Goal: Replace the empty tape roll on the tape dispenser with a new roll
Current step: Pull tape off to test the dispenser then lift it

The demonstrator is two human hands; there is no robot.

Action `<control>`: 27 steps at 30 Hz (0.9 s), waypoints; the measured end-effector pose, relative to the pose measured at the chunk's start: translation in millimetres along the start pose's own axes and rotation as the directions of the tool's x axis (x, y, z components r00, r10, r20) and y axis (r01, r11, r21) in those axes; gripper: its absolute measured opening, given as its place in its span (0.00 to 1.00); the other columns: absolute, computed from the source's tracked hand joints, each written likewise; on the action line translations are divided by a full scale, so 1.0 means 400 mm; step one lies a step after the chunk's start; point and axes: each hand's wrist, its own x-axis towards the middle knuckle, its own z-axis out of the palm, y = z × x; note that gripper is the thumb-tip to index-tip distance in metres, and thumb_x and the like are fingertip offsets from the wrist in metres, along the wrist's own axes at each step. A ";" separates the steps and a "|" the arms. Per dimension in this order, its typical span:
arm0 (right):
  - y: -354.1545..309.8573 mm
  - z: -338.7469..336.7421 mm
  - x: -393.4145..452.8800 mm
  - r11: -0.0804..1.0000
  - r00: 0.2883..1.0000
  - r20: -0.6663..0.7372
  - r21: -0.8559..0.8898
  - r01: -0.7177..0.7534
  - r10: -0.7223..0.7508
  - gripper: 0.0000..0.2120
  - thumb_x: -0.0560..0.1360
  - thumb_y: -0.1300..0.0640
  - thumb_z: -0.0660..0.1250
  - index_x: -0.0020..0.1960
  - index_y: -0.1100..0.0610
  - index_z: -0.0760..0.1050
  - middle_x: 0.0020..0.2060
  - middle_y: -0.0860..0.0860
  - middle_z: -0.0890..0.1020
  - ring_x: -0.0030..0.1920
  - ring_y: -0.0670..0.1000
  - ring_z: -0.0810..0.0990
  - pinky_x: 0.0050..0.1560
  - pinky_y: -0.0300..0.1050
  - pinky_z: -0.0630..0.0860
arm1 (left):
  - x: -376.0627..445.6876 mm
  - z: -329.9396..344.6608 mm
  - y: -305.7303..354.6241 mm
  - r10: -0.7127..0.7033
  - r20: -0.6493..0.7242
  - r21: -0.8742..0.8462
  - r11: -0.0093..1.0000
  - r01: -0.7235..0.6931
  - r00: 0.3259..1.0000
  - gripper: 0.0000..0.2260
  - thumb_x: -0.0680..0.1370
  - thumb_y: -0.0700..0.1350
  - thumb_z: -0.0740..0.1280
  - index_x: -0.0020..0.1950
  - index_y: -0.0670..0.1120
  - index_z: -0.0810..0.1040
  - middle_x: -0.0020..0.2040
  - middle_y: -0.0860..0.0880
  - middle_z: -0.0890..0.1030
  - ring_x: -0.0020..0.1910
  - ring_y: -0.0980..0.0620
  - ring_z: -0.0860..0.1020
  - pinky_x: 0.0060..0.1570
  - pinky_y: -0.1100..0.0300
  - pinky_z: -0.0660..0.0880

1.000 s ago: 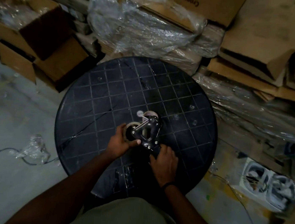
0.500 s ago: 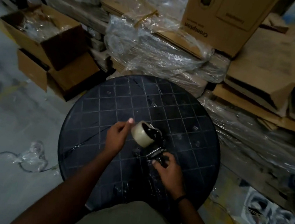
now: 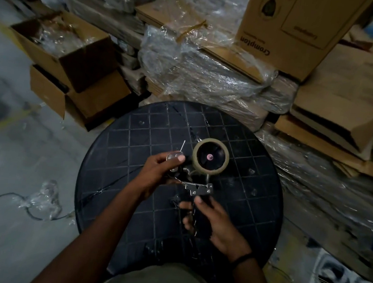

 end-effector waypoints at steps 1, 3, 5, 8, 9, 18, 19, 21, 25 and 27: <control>-0.006 -0.001 0.005 0.987 0.998 -0.055 -0.155 0.029 -0.038 0.25 0.74 0.49 0.74 0.67 0.54 0.69 0.60 0.59 0.83 0.46 0.53 0.85 0.46 0.47 0.82 | -0.003 0.006 0.007 0.025 -0.020 0.041 0.999 -0.024 0.999 0.18 0.74 0.50 0.77 0.61 0.45 0.83 0.54 0.43 0.86 0.53 0.42 0.85 0.44 0.53 0.82; -0.011 -0.003 0.024 0.910 0.969 -0.139 -0.393 0.135 -0.204 0.39 0.70 0.53 0.79 0.71 0.45 0.59 0.67 0.47 0.78 0.59 0.43 0.81 0.54 0.36 0.78 | -0.010 0.017 0.012 0.059 -0.027 0.090 0.994 -0.057 0.998 0.18 0.74 0.45 0.77 0.62 0.46 0.83 0.52 0.45 0.87 0.51 0.45 0.86 0.42 0.56 0.82; -0.010 -0.002 0.045 0.836 0.915 -0.186 -0.500 0.227 -0.359 0.53 0.65 0.56 0.83 0.77 0.44 0.51 0.69 0.42 0.73 0.65 0.41 0.77 0.59 0.36 0.78 | -0.019 0.028 0.006 0.095 -0.035 0.114 0.989 -0.090 0.995 0.16 0.73 0.41 0.78 0.60 0.47 0.83 0.50 0.46 0.88 0.50 0.47 0.86 0.45 0.55 0.83; 0.005 0.004 0.061 0.802 0.874 -0.254 -0.556 0.219 -0.414 0.64 0.61 0.50 0.85 0.81 0.44 0.42 0.71 0.42 0.69 0.66 0.41 0.75 0.60 0.37 0.76 | -0.035 0.038 -0.024 0.156 -0.084 0.138 0.980 -0.144 0.984 0.17 0.71 0.41 0.80 0.58 0.50 0.84 0.49 0.49 0.88 0.50 0.50 0.86 0.49 0.54 0.83; 0.015 0.003 0.065 0.796 0.863 -0.281 -0.572 0.200 -0.419 0.66 0.60 0.50 0.85 0.81 0.43 0.40 0.71 0.42 0.67 0.66 0.40 0.74 0.58 0.33 0.75 | -0.034 0.037 -0.043 0.179 -0.107 0.186 0.970 -0.157 0.978 0.19 0.70 0.44 0.81 0.60 0.51 0.83 0.50 0.50 0.88 0.51 0.51 0.86 0.51 0.54 0.83; 0.161 -0.040 0.097 0.856 0.940 -0.269 -0.516 0.046 -0.213 0.44 0.64 0.67 0.80 0.69 0.44 0.59 0.54 0.41 0.80 0.53 0.38 0.83 0.51 0.38 0.79 | -0.035 0.050 -0.224 0.217 -0.141 0.859 0.512 0.010 0.966 0.33 0.65 0.64 0.75 0.70 0.61 0.75 0.57 0.54 0.85 0.54 0.52 0.83 0.50 0.57 0.79; 0.181 -0.047 0.098 0.856 0.942 -0.279 -0.516 0.017 -0.187 0.44 0.63 0.64 0.80 0.70 0.46 0.60 0.54 0.41 0.81 0.54 0.40 0.83 0.55 0.42 0.79 | -0.030 0.048 -0.251 0.181 -0.132 0.886 0.463 0.034 0.975 0.33 0.66 0.64 0.74 0.70 0.61 0.73 0.58 0.54 0.85 0.55 0.50 0.83 0.50 0.55 0.80; 0.214 -0.065 0.090 0.861 0.945 -0.303 -0.506 -0.051 -0.122 0.44 0.64 0.61 0.80 0.69 0.44 0.58 0.53 0.39 0.79 0.58 0.45 0.81 0.62 0.50 0.78 | -0.023 0.042 -0.303 0.113 -0.134 0.918 0.390 0.080 0.985 0.33 0.67 0.65 0.72 0.71 0.61 0.72 0.58 0.52 0.84 0.54 0.47 0.83 0.49 0.53 0.80; 0.265 -0.092 0.060 0.847 0.915 -0.398 -0.504 -0.167 -0.057 0.33 0.67 0.57 0.78 0.60 0.37 0.61 0.51 0.39 0.79 0.53 0.39 0.80 0.61 0.49 0.78 | -0.021 0.047 -0.362 0.076 -0.208 0.905 0.394 0.162 0.975 0.30 0.70 0.63 0.72 0.71 0.58 0.72 0.59 0.48 0.83 0.54 0.43 0.83 0.49 0.53 0.78; 0.282 -0.105 0.049 0.844 0.897 -0.441 -0.495 -0.206 -0.040 0.32 0.68 0.57 0.77 0.62 0.39 0.64 0.55 0.44 0.82 0.52 0.40 0.81 0.58 0.46 0.78 | -0.022 0.055 -0.376 0.073 -0.241 0.910 0.363 0.200 0.968 0.32 0.71 0.64 0.72 0.72 0.58 0.70 0.62 0.48 0.81 0.55 0.43 0.83 0.49 0.53 0.77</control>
